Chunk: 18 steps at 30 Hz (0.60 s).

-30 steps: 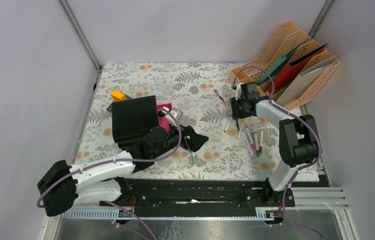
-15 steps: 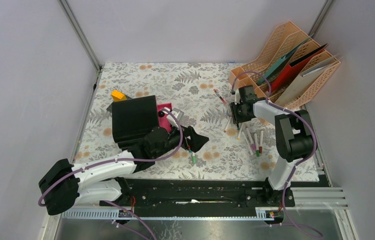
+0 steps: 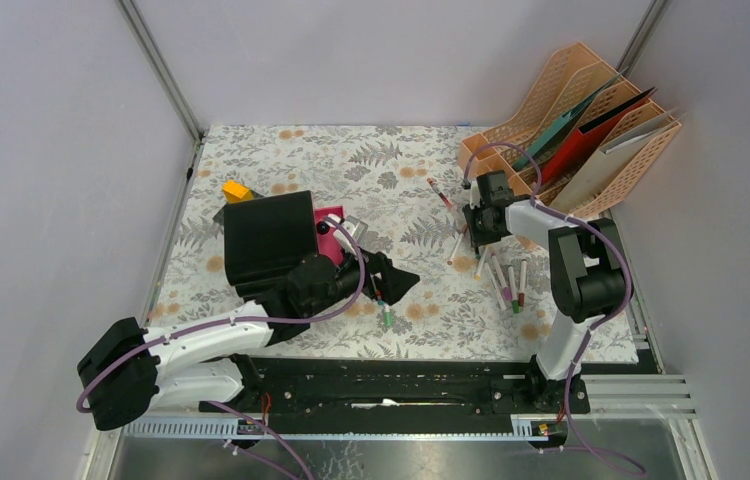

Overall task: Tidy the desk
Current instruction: Pick up the stationery from the center of the board.

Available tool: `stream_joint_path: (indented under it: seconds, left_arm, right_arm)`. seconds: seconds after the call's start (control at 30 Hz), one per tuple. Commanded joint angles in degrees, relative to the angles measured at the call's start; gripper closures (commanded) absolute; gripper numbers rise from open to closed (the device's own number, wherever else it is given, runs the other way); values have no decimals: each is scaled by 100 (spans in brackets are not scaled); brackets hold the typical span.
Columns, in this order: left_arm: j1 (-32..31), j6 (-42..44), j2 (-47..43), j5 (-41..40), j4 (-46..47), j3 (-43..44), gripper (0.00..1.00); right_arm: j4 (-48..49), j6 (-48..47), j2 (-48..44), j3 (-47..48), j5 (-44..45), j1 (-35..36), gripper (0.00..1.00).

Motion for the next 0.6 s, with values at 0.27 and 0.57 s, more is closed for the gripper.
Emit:
stream_joint_path:
  seconds: [0.27,0.57]
  left_arm:
    - [-22,-182,195,305,772,-56,1]
    - [-19,-549,574,629,1509,-135,1]
  right_arm:
    - [-74,61,323,44,107,-44,89]
    - [362,313,-823,-280,-1030,-290,95]
